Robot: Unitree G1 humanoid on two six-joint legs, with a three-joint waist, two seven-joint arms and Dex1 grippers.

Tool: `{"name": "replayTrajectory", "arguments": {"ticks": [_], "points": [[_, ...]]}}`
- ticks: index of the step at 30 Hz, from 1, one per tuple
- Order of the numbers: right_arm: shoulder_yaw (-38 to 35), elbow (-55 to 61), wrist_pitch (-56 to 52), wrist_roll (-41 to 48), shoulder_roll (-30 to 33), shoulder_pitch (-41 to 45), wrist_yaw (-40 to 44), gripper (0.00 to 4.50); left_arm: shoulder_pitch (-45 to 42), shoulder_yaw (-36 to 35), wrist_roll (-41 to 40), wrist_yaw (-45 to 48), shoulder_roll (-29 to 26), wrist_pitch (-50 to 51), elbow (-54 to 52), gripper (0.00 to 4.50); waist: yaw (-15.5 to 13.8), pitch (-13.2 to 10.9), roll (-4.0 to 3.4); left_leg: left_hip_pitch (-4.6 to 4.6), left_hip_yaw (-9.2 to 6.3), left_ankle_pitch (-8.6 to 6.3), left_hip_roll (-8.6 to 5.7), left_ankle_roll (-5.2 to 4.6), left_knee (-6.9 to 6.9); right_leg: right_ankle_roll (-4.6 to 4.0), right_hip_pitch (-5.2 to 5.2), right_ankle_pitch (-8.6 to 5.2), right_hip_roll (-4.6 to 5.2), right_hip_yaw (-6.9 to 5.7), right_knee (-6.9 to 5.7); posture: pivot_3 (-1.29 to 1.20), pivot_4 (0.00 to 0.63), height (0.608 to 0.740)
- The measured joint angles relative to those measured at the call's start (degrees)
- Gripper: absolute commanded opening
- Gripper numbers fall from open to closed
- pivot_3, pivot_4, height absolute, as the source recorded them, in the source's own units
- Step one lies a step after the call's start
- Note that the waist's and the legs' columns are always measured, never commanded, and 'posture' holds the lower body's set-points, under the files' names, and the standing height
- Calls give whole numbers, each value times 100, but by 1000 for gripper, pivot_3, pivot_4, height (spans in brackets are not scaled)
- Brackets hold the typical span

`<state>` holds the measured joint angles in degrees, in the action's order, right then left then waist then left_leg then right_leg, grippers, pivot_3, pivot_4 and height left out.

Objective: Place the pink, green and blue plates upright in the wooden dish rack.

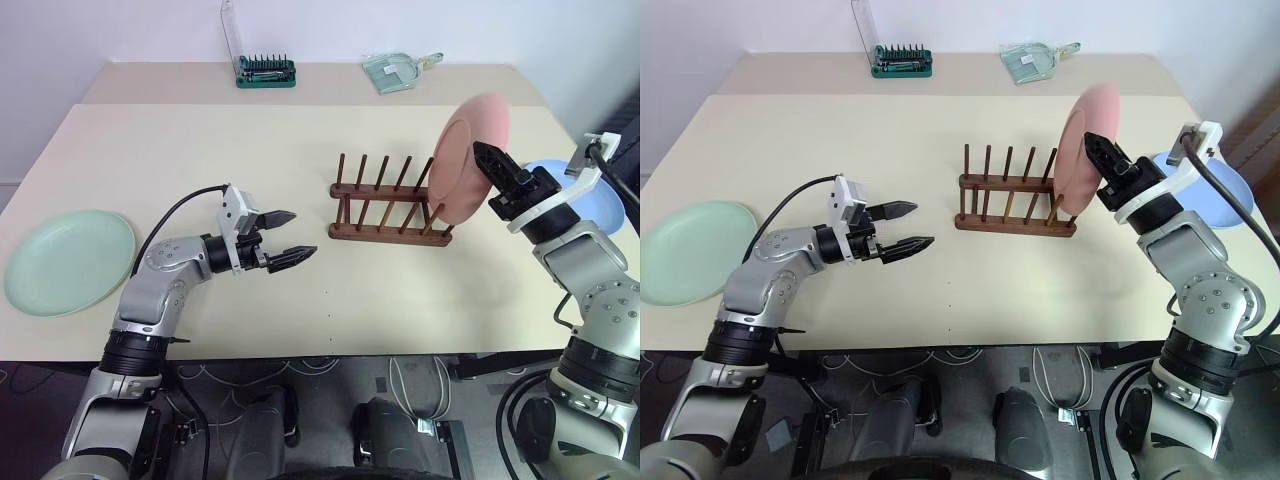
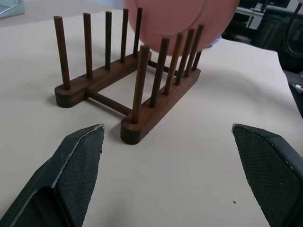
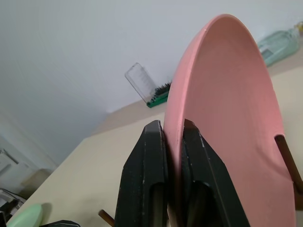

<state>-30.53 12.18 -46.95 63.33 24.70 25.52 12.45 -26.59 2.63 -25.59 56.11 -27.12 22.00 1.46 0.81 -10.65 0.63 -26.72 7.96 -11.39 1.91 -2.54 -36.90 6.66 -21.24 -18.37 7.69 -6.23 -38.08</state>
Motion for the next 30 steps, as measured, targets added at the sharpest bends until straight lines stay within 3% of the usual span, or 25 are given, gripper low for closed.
{"name": "replayTrajectory", "arguments": {"ticks": [5,6,19,24,30], "points": [[25,-27,92,-26,20,1,-7,4217,1,0,2,-4,3,-1,-3,4500,1,0,0,0,0,0,0,0,0,0,0,0,0,0,0,0,150,736],[58,-28,144,-84,47,5,-3,4447,5,-1,2,-6,5,-1,-7,4500,1,0,0,0,0,0,0,0,0,0,0,0,0,0,0,0,150,736],[113,-116,1283,-1507,1338,301,518,4447,112,-164,17,-248,12,-15,-48,4500,-3,-2,-3,1,0,0,0,0,-1,0,1,0,1,0,1,0,150,736],[1204,813,1433,-2220,2251,739,1292,4447,-231,-1025,180,-1628,-12,67,114,4500,55,-14,-24,3,3,3,12,5,1,-2,-10,1,-4,7,-9,0,150,736],[2678,1110,1597,-3016,2265,969,2076,4447,-383,-1831,439,-3059,-363,545,190,4500,6,-12,-12,-5,3,-1,3,-2,-6,0,-9,1,2,6,-1,0,150,736]]}}
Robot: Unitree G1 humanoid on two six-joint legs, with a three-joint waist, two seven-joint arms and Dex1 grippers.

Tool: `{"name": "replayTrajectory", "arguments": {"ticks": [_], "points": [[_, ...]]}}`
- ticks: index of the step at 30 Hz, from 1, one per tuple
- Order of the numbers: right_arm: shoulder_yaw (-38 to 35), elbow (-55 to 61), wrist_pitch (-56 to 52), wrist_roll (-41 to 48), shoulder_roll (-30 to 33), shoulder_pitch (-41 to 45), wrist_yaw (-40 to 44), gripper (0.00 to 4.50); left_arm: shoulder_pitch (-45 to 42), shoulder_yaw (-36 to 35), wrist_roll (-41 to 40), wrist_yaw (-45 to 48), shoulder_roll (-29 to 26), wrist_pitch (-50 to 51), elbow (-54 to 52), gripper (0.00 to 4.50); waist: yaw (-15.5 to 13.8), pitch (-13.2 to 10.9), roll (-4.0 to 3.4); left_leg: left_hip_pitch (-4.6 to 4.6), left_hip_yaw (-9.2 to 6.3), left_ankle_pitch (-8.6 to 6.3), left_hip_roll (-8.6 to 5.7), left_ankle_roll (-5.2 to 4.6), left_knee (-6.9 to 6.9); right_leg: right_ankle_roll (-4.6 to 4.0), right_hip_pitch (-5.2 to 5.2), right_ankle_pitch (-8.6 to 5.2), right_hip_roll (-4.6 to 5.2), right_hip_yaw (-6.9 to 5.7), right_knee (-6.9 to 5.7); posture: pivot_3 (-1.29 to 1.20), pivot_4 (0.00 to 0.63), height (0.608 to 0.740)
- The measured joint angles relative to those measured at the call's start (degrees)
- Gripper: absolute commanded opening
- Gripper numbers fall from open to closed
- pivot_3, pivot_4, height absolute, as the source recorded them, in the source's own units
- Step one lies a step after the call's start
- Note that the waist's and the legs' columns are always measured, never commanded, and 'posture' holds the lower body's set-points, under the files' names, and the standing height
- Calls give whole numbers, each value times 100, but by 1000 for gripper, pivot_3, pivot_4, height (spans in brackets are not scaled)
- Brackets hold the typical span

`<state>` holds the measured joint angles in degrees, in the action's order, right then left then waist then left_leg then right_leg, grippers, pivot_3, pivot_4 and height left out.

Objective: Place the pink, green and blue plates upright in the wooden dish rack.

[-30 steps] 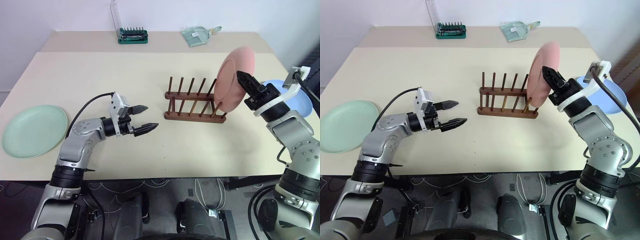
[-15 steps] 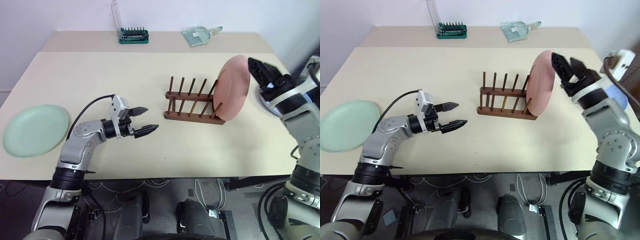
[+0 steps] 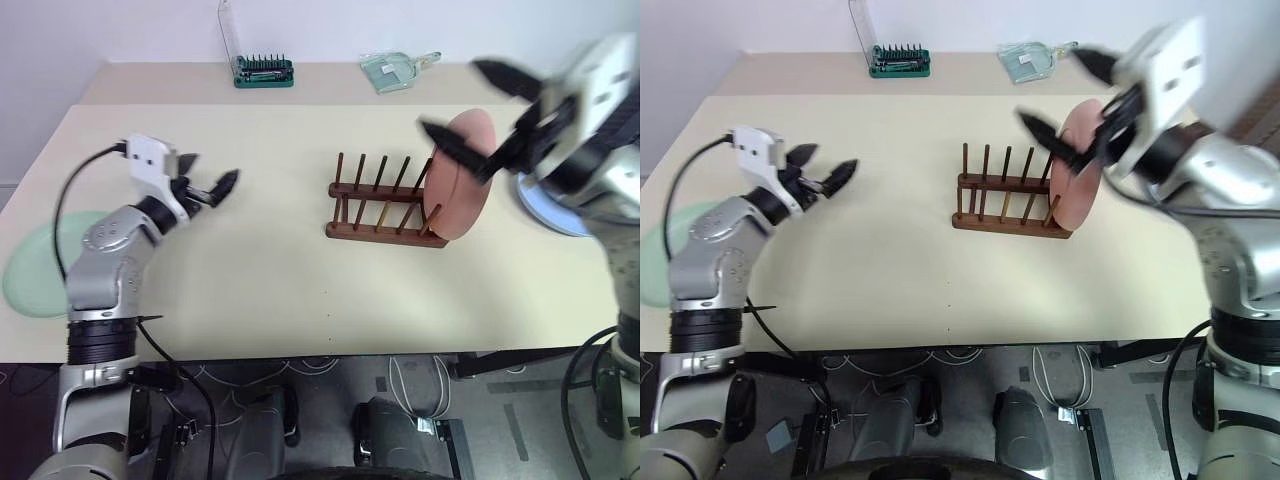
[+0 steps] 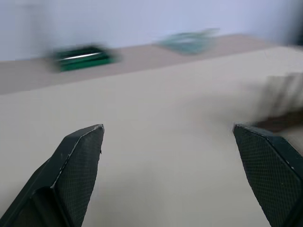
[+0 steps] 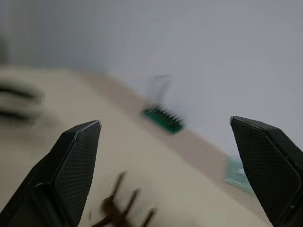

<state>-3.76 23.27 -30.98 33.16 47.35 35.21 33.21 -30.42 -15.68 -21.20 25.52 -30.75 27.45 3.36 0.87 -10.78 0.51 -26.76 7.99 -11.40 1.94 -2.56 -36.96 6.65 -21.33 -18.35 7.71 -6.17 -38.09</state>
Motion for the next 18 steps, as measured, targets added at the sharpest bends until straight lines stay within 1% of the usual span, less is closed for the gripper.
{"name": "replayTrajectory", "arguments": {"ticks": [3,6,9,13,16,18], "points": [[796,-61,251,-464,-313,61,343,4447,13,-614,106,-802,-346,592,76,4500,19,-2,10,-5,0,1,3,1,-1,0,-6,0,-2,-2,-1,0,150,736],[1311,-354,561,-898,-635,23,585,4447,88,-1082,461,-1649,-695,1093,204,4500,14,-2,10,-3,0,1,0,2,-1,1,-3,0,-2,-3,0,0,150,736],[1497,-764,871,-1214,-861,7,767,4447,360,-1621,679,-2347,-737,1499,264,4500,-10,-4,15,-5,-1,1,-1,1,-2,1,-3,0,-1,-4,0,0,150,736],[1514,-1151,1074,-1413,-1074,10,927,4447,484,-2277,726,-2983,-733,2131,275,4500,-11,0,32,-6,-4,0,-1,3,-2,1,-3,0,-1,-8,0,0,150,736],[1520,-1387,1256,-1558,-1253,14,1045,4447,601,-2560,727,-3223,-724,2664,141,4500,0,1,33,-3,-3,1,0,6,0,1,-3,0,-2,-8,-1,0,150,736],[1529,-1469,1288,-1634,-1300,13,1104,4447,698,-2593,719,-3234,-722,2936,47,4500,0,0,33,-3,-4,0,0,9,2,1,-5,0,-2,-8,-2,0,150,736]]}}
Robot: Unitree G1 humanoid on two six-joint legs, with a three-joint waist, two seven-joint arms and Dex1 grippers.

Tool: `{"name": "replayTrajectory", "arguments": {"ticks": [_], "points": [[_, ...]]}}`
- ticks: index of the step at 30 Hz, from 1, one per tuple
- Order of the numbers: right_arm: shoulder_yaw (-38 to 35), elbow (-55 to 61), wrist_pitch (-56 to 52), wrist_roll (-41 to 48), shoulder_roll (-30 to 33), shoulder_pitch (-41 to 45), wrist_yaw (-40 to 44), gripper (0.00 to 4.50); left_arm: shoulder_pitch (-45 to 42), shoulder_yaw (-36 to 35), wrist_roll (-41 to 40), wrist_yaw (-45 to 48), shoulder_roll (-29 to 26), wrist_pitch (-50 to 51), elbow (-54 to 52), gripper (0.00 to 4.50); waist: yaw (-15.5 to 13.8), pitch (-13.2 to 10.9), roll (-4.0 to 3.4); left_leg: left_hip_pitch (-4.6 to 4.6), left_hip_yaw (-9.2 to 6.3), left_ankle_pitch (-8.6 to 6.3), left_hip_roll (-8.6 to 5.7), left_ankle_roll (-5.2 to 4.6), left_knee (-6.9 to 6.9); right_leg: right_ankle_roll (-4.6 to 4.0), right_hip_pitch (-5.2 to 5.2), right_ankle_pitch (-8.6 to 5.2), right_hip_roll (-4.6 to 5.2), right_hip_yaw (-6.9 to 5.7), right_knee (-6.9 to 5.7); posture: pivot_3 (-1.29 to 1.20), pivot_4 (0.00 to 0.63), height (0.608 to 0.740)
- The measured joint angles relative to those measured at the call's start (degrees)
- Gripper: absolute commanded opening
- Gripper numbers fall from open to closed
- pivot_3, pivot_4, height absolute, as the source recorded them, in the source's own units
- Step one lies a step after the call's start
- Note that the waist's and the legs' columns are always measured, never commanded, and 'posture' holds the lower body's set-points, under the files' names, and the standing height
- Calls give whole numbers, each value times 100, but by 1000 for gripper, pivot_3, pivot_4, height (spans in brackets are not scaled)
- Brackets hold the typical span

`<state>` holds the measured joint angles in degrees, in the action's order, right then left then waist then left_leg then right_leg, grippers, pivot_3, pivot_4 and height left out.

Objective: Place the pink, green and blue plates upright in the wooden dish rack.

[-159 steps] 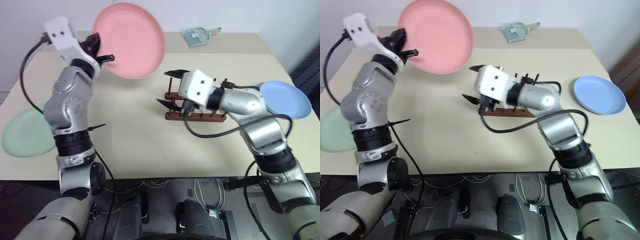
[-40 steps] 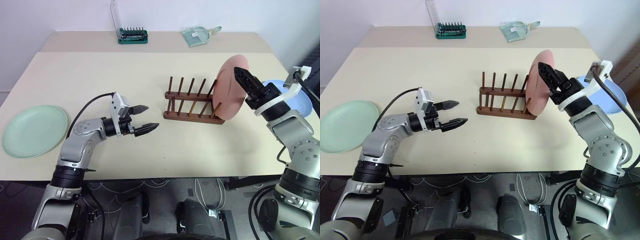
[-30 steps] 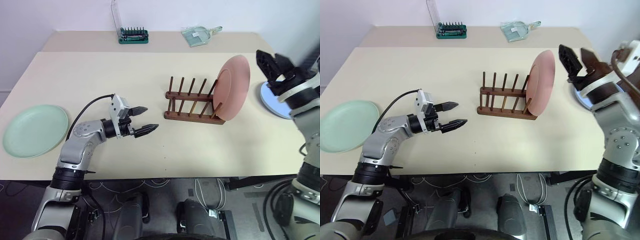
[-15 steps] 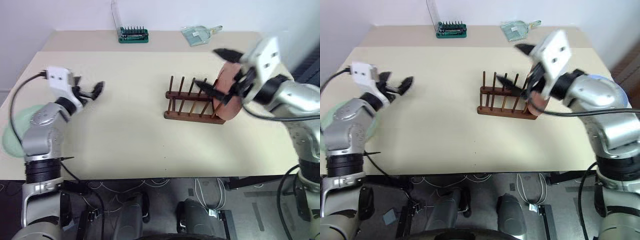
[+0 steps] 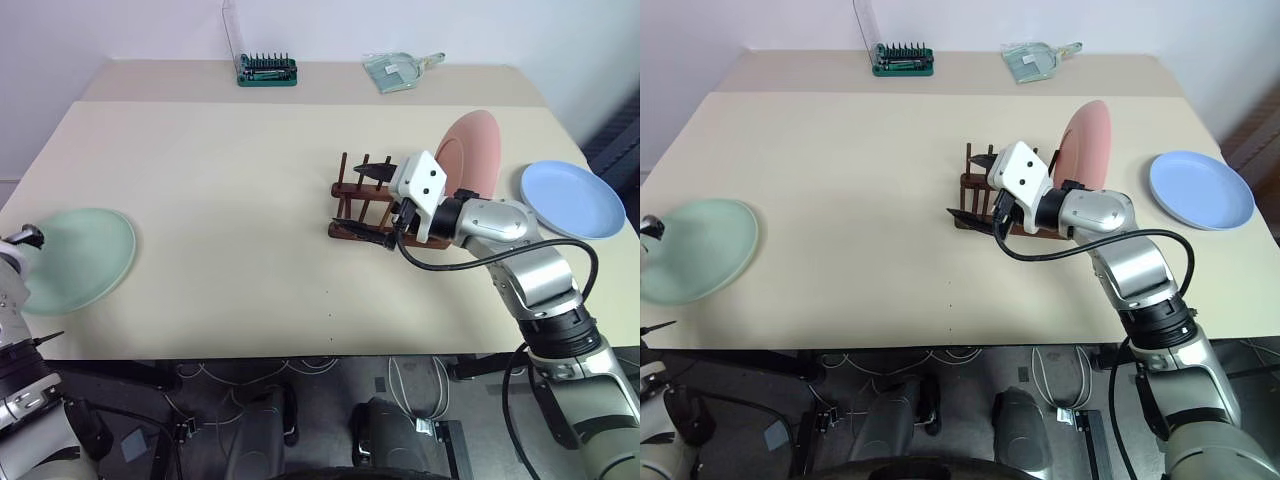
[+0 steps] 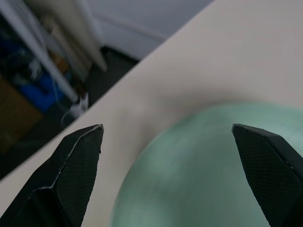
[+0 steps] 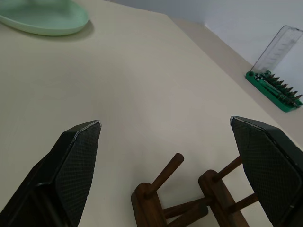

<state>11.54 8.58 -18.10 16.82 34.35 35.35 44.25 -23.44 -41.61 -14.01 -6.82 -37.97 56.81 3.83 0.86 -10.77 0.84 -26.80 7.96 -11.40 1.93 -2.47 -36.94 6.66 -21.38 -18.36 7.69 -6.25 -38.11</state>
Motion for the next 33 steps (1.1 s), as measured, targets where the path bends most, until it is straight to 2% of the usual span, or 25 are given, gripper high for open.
{"name": "replayTrajectory", "arguments": {"ticks": [9,13,16,23,24,29,33], "points": [[-10,-19,107,-215,-193,-82,108,4447,86,-657,-53,-198,435,1089,-427,4500,15,2,3,4,0,0,0,12,4,-1,-1,1,0,1,-2,0,150,736],[-10,-37,109,-260,-246,-91,114,4447,-27,-951,-48,-350,717,1258,-503,4500,12,3,5,5,0,-3,0,16,4,-1,2,1,0,1,-2,0,150,736],[-21,-41,110,-295,-276,-93,115,4500,-129,-1096,-55,-373,824,1311,-534,3695,12,4,6,7,0,-3,0,17,4,-1,3,1,0,1,-3,0,150,736],[-38,-42,126,-338,-319,-113,113,4500,-403,-1119,-163,-432,1393,1444,-1095,213,-4,7,11,7,0,-3,-1,17,3,-1,7,1,1,1,-3,0,150,736],[-38,-42,129,-347,-332,-114,113,4500,-476,-1119,-181,-438,1422,1420,-1175,54,-4,7,11,7,0,-3,-1,17,3,-1,7,1,1,1,-3,0,150,736],[-70,-42,136,-401,-343,-149,114,4500,-598,-991,-232,-392,1558,1411,-1402,54,-1,7,11,9,0,0,-2,12,4,-1,9,1,1,1,-3,0,150,736],[-111,-38,139,-441,-342,-161,104,4500,-739,-568,-466,-61,1826,1143,-1559,54,-31,8,16,5,-2,0,-3,11,1,-1,10,1,1,0,0,0,150,736]]}}
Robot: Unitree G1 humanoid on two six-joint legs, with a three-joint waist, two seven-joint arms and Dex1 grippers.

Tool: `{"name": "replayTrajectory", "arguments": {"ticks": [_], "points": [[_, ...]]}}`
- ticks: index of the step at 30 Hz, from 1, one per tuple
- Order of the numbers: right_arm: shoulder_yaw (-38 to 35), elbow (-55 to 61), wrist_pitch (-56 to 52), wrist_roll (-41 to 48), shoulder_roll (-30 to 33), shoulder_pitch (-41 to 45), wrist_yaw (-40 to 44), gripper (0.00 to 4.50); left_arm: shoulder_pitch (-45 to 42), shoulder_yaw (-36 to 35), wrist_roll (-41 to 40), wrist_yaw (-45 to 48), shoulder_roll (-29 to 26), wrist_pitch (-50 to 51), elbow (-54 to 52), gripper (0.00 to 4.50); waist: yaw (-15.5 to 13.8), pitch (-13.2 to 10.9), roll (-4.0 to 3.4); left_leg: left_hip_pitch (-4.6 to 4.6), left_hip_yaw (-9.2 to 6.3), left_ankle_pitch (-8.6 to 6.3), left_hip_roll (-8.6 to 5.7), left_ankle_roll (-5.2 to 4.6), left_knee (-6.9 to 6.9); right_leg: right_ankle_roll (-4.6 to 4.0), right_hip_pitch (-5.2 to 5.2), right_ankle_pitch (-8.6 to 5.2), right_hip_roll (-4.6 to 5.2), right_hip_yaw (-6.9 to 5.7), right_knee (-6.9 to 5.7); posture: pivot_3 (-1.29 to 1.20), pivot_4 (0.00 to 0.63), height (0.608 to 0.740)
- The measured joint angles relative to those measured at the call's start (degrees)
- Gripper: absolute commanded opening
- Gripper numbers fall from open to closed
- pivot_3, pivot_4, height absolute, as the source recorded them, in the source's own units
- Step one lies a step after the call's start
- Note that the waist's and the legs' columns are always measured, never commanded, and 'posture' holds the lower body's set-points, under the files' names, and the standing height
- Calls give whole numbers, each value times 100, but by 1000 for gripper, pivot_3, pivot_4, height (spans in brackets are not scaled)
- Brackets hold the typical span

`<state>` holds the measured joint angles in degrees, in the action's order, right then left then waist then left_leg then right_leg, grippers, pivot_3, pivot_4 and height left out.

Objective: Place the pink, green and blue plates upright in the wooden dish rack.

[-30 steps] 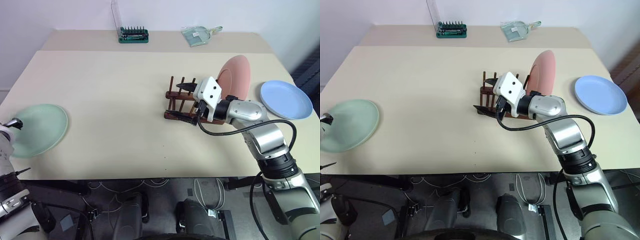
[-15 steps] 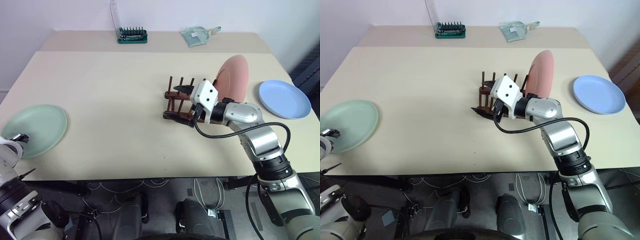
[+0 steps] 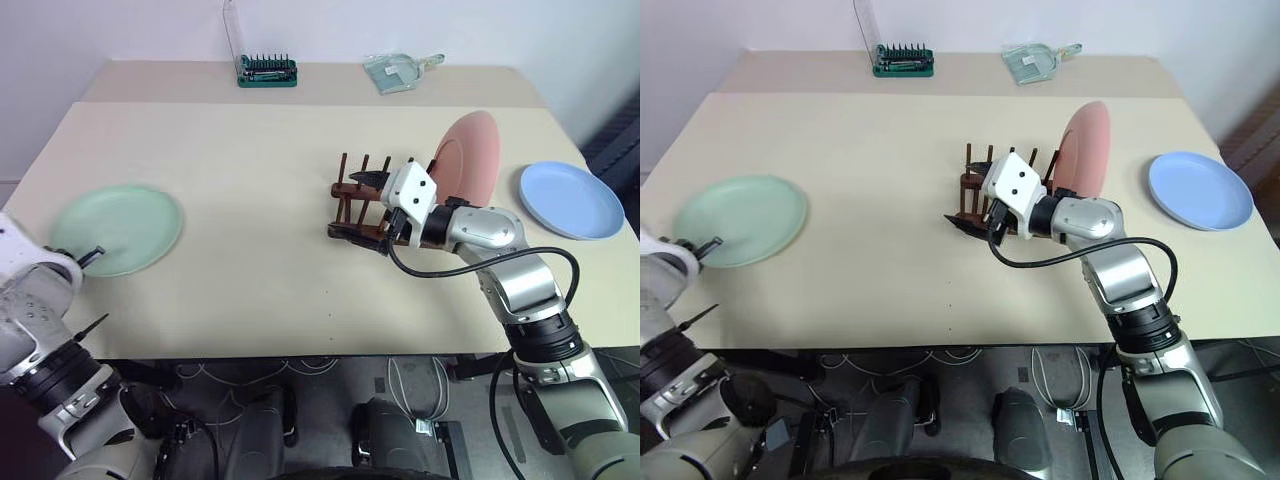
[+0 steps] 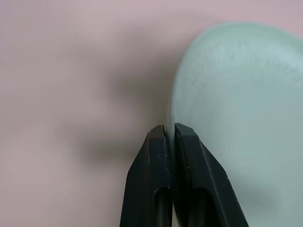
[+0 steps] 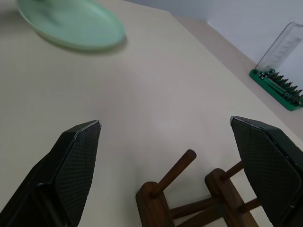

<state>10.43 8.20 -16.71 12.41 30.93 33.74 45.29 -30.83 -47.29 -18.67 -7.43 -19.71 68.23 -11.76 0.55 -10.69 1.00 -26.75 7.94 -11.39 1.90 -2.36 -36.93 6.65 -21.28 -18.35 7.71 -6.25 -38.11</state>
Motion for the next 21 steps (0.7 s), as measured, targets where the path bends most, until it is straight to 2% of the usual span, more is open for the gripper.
{"name": "replayTrajectory", "arguments": {"ticks": [4,9,11,21], "points": [[3,36,31,-123,-9,1,-33,4500,-500,756,-236,377,140,-446,-119,54,15,0,2,-3,-1,1,-1,-2,-2,0,-2,0,-1,0,0,0,150,736],[337,41,550,-809,-198,315,-257,4500,-1177,2493,-89,996,174,-1497,45,54,52,0,0,-2,5,4,0,-3,0,0,-6,0,-3,3,-2,0,150,736],[527,8,934,-1266,-199,526,-387,4500,-1301,2919,-59,1217,192,-1889,149,54,72,-1,0,2,6,7,3,-1,5,0,-8,0,-5,3,-1,0,150,736],[1004,-904,1870,-2785,-511,961,-1117,4500,-1918,3423,-150,1611,500,-2468,842,54,17,-1,1,-9,5,10,2,-2,-5,1,-7,-1,-5,0,2,0,150,736]]}}
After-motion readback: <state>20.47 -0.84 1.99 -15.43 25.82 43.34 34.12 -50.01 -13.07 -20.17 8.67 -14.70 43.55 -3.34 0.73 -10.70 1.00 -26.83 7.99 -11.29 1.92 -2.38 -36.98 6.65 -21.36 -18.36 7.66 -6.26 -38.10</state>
